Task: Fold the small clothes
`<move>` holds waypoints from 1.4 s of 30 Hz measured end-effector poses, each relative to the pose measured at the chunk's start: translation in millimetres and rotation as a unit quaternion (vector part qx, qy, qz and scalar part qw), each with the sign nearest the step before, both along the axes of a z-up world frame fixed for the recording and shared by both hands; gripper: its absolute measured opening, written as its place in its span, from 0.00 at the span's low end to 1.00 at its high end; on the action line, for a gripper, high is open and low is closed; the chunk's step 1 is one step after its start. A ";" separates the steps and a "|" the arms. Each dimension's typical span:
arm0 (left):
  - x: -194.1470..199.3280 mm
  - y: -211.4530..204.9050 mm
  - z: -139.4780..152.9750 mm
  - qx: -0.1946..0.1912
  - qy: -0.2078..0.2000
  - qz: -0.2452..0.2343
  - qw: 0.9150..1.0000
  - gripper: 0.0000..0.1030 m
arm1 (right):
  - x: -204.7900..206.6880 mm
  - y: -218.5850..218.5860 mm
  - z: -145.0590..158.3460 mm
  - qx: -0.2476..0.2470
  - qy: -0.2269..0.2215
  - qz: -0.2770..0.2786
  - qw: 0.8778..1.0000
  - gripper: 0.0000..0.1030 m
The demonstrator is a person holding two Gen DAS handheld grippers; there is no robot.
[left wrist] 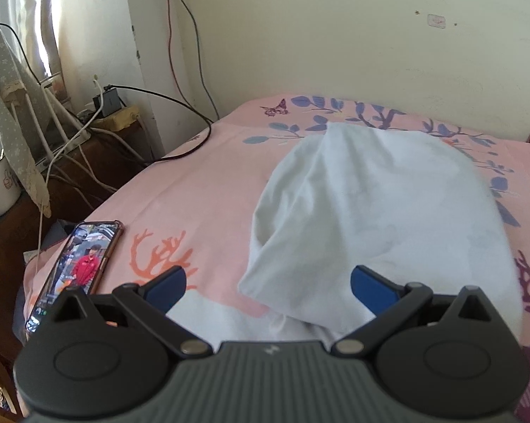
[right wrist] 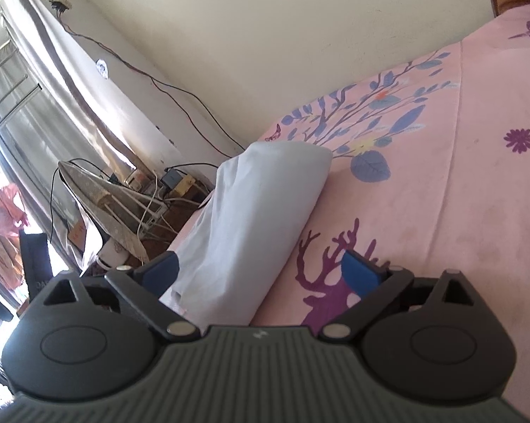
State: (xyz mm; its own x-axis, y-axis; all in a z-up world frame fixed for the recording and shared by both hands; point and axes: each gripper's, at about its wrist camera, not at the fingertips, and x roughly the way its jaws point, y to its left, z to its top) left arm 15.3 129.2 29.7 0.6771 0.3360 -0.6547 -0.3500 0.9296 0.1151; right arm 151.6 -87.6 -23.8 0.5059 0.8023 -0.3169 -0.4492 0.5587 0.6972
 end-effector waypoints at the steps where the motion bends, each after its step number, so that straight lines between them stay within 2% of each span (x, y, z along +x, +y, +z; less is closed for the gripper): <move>1: -0.4 -1.2 0.4 0.000 0.002 -0.001 1.000 1.00 | -0.8 -0.3 0.0 -0.001 0.000 0.000 1.000 0.98; 6: -1.0 -7.0 0.8 0.022 0.010 0.002 1.000 1.00 | -4.5 -2.3 -0.5 0.000 0.001 0.000 1.000 0.99; 17: -5.4 -6.2 5.8 0.012 0.020 0.009 1.000 1.00 | -8.4 -7.1 -0.5 0.003 -0.005 -0.016 1.000 1.00; 22: -6.8 -1.3 6.1 -0.008 0.022 0.013 1.000 1.00 | -10.1 -7.9 0.1 0.004 -0.011 -0.016 1.000 1.00; 31: -8.7 2.0 1.3 0.014 0.023 0.028 0.999 1.00 | -11.1 -8.4 0.3 0.003 -0.015 -0.015 1.000 1.00; 42: -10.3 8.1 -9.7 0.014 0.025 0.038 0.999 1.00 | -23.7 4.8 8.2 -0.041 -0.069 -0.008 0.997 1.00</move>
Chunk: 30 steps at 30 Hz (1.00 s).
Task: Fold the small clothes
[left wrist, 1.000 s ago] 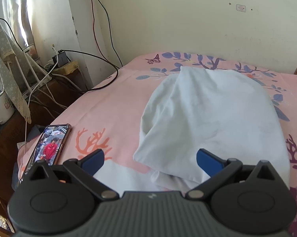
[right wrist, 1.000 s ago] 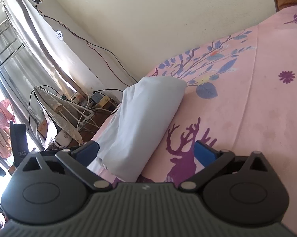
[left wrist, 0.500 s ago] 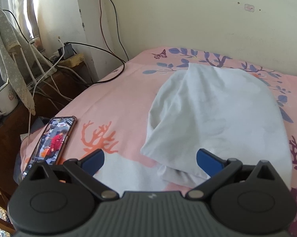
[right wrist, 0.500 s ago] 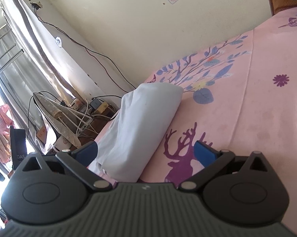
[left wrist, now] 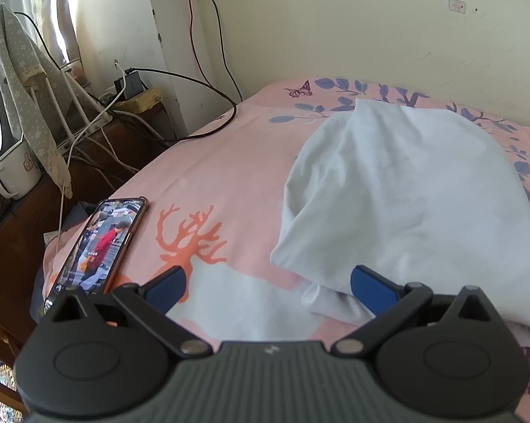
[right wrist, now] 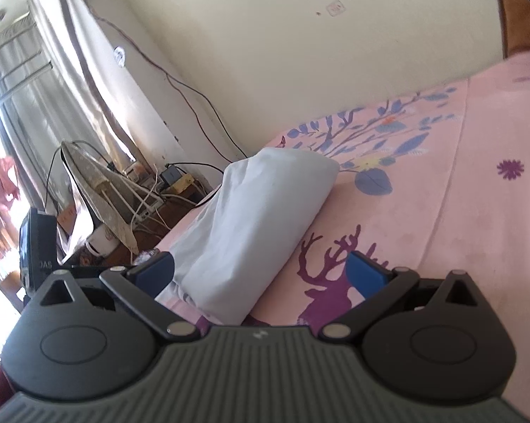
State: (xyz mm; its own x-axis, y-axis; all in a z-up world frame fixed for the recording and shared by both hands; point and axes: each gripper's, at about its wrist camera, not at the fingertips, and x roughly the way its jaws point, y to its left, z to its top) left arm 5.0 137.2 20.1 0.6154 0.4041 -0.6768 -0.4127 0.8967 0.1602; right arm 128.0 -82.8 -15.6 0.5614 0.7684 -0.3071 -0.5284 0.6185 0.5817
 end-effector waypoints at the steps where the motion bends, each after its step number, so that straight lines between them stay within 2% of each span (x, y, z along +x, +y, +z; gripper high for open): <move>1: -0.5 0.4 -0.7 0.001 0.000 0.000 1.000 1.00 | -2.3 2.0 1.0 -0.007 -0.008 -0.001 1.000 1.00; 5: -1.7 1.2 -3.0 0.003 -0.002 -0.002 1.000 1.00 | -12.3 13.6 4.8 -0.050 -0.045 -0.004 0.998 1.00; 10: -3.4 2.5 -3.7 0.003 -0.006 -0.003 1.000 1.00 | -18.0 24.3 5.6 -0.092 -0.069 -0.004 0.993 1.00; 19: -6.5 -1.8 -4.5 0.022 -0.020 -0.006 1.000 1.00 | -18.3 11.5 5.2 -0.076 -0.067 -0.060 0.993 1.00; 30: -7.5 -6.9 -6.5 0.018 -0.022 -0.021 0.999 1.00 | -21.6 8.9 5.1 -0.084 -0.063 -0.070 0.992 1.00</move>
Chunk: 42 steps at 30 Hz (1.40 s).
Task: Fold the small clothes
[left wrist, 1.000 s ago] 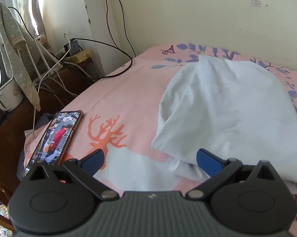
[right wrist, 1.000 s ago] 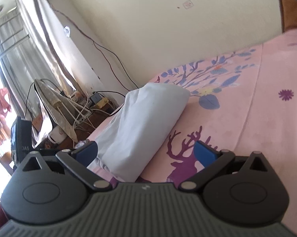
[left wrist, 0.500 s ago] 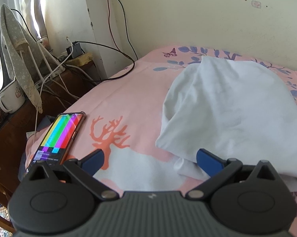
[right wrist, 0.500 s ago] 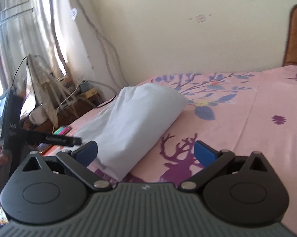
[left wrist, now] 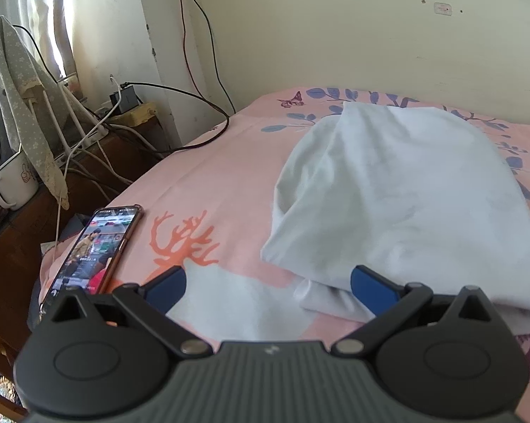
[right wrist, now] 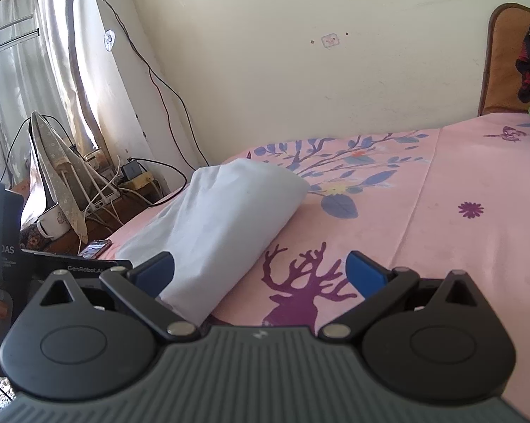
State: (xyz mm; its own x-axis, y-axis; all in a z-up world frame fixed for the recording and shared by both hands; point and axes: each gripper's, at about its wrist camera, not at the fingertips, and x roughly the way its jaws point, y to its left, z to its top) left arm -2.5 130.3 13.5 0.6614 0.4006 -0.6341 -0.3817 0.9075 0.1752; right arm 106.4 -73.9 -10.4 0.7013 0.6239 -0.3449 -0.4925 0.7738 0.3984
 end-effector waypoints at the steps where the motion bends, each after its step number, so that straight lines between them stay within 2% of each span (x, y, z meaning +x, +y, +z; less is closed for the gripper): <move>1: 0.0 -0.1 0.2 0.001 0.000 -0.001 1.000 1.00 | -0.4 -0.9 0.0 0.001 0.001 -0.001 1.000 1.00; 14: -1.5 0.5 1.5 -0.002 -0.004 0.001 1.000 1.00 | -0.6 -4.7 -1.8 -0.001 0.013 -0.007 1.000 1.00; 21: 0.9 10.4 -2.0 -0.024 0.005 0.010 1.000 1.00 | 7.0 5.2 -5.0 -0.049 0.047 -0.043 0.997 1.00; 28: 1.1 2.4 7.8 -0.009 -0.006 0.006 1.000 1.00 | 12.0 20.0 -4.4 -0.127 0.061 -0.074 0.987 1.00; 42: 1.3 3.3 5.9 -0.005 0.001 0.004 1.000 1.00 | 13.4 31.4 0.6 -0.166 0.066 -0.071 0.981 1.00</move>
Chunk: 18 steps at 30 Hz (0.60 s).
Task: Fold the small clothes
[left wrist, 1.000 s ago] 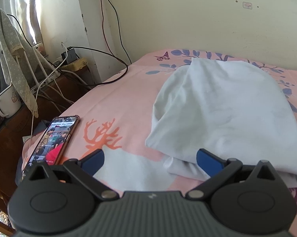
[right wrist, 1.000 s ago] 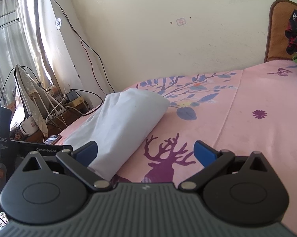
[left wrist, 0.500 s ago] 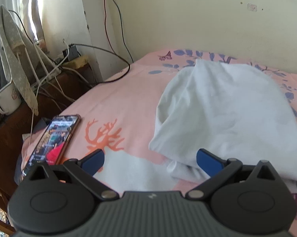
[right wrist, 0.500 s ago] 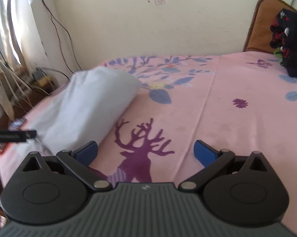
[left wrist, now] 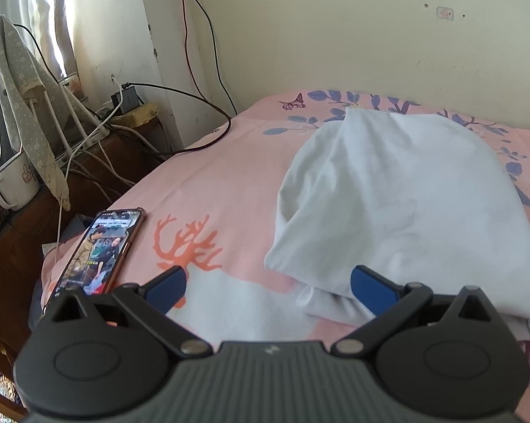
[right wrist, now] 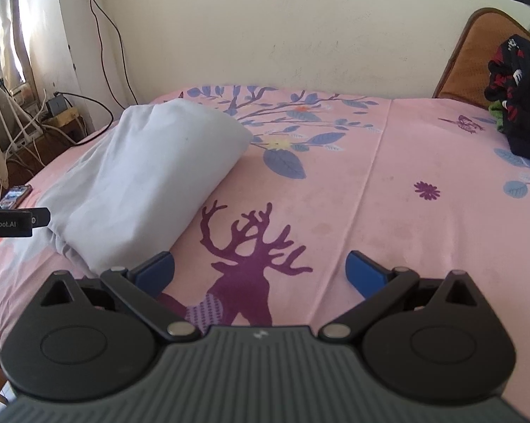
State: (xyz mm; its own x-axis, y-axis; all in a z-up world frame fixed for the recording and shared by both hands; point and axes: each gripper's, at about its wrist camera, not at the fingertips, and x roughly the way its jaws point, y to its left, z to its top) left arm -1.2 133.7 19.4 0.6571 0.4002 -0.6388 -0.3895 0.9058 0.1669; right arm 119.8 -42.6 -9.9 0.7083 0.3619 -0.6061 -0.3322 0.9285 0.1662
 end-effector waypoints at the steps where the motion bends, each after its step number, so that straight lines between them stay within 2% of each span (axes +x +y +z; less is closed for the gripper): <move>1: 0.2 -0.4 -0.4 0.000 0.001 0.000 1.000 1.00 | -0.4 1.2 0.8 -0.006 -0.001 0.001 1.000 1.00; 6: 0.5 -1.5 -1.5 -0.001 0.004 -0.002 1.000 1.00 | 0.2 4.7 1.0 -0.027 -0.004 0.000 1.000 1.00; 18: 2.3 -4.0 -1.9 0.001 0.007 -0.006 1.000 1.00 | 2.0 2.3 4.1 -0.031 0.001 -0.006 1.000 1.00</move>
State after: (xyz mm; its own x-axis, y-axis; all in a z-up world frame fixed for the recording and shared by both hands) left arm 1.1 129.7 17.4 0.6525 0.3945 -0.6470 -0.3770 0.9096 0.1745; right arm 121.8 -40.3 -5.8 0.7118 0.3151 -0.6278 -0.3203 0.9410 0.1092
